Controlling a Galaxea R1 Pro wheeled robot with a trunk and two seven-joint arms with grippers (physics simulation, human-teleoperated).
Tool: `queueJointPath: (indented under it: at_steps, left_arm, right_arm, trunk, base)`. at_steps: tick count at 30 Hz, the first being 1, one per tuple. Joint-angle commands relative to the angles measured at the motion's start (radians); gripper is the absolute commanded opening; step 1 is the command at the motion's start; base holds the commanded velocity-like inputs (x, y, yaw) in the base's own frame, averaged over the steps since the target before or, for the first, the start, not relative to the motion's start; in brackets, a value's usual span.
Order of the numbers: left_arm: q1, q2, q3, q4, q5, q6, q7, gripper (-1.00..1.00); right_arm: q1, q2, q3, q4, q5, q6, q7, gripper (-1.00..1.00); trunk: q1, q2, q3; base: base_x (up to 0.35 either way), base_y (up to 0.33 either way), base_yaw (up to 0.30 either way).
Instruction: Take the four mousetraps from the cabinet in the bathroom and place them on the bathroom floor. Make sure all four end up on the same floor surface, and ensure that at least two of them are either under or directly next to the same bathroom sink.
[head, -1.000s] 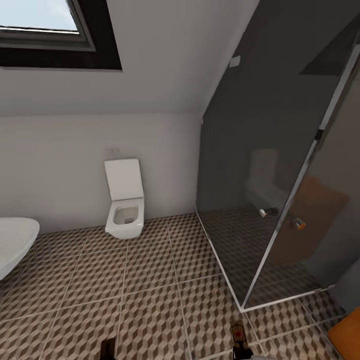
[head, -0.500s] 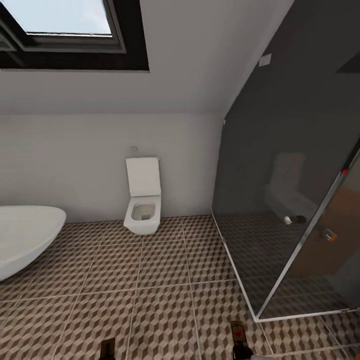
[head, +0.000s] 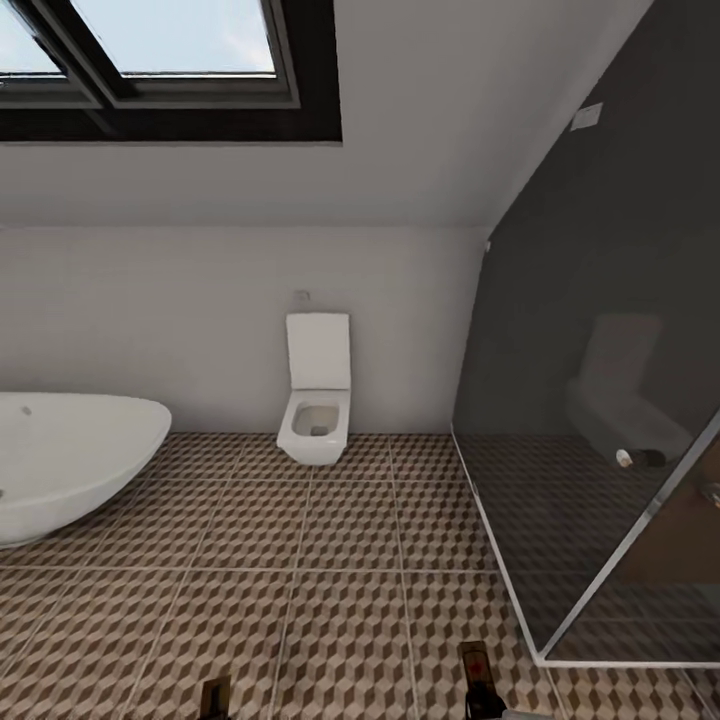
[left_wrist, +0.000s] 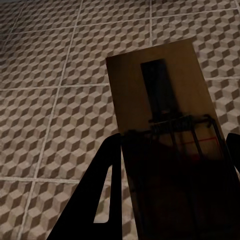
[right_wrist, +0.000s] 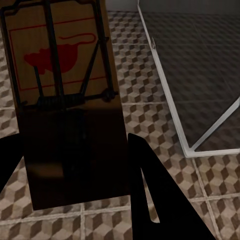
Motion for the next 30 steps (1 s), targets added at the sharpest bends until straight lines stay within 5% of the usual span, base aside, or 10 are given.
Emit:
queueJointPath:
  at_steps: [1,30]
  left_arm:
    - [-0.002,-0.001,-0.008,0.003,0.006,-0.005,0.005,-1.0]
    - [-0.002,-0.003,-0.008,0.003,0.006,-0.003,0.004,-1.0]
  right_arm:
    - [-0.001,0.0,0.009,0.001,-0.008,-0.003,-0.003,-1.0]
    - [-0.001,-0.002,0.009,0.001,-0.008,-0.003,-0.003,-1.0]
  trunk:
    - [0.001,-0.002,-0.002]
    - [0.001,-0.002,-0.002]
  base:
    - [0.015,0.0,0.035]
    - [0.202,0.157,0.002]
